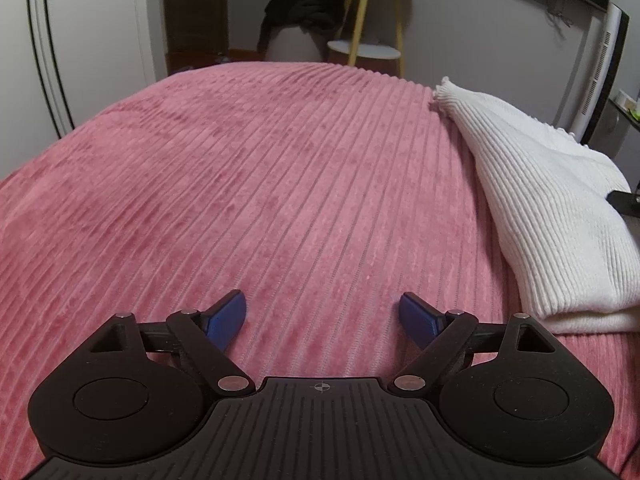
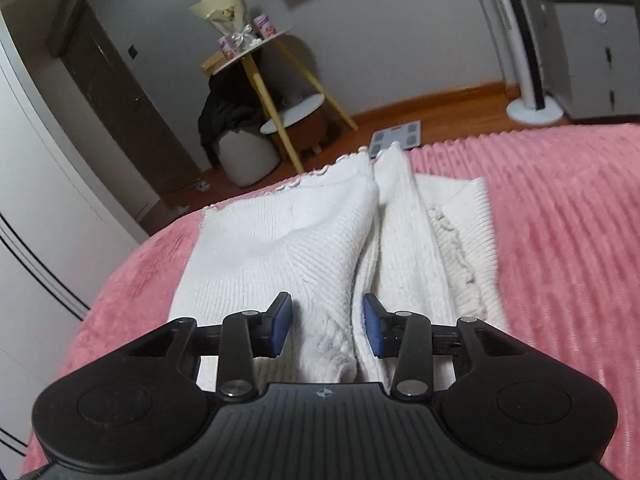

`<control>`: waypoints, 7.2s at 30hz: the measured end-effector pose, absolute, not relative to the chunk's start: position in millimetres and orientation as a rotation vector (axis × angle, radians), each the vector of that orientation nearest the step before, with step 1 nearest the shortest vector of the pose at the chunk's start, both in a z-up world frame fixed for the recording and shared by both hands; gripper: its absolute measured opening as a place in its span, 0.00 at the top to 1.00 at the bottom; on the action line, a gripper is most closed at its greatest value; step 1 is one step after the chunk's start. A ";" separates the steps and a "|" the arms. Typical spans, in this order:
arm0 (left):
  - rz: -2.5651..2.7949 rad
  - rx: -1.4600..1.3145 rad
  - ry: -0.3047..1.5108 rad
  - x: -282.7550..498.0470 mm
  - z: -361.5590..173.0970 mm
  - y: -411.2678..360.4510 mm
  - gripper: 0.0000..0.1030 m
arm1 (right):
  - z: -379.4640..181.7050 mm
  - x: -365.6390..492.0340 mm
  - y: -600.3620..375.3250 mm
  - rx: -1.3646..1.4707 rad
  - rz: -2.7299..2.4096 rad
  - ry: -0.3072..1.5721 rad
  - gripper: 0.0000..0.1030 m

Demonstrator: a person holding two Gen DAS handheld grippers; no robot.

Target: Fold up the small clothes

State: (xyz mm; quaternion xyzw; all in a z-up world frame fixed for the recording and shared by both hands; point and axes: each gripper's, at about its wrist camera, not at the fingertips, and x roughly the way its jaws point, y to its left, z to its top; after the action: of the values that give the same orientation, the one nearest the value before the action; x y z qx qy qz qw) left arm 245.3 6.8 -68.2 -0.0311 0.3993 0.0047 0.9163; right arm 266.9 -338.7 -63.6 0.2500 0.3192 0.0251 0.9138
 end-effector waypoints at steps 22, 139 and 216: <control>0.010 -0.060 0.820 245.6 -68.0 4.2 0.13 | -49.2 251.0 -252.0 -0.453 -0.249 0.360 0.86; -0.471 -0.248 0.883 384.3 -63.0 -107.2 0.35 | -109.2 315.5 -425.8 0.644 0.226 0.752 0.53; -0.077 0.071 0.828 241.3 -41.4 -60.1 0.02 | -53.9 189.7 -282.2 0.039 0.138 0.693 0.79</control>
State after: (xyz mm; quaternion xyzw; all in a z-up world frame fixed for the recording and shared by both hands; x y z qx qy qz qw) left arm 241.3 -60.1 -41.4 0.0344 0.4023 -0.0374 0.9141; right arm 189.7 -282.2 -53.9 0.0192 0.3395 0.0673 0.9380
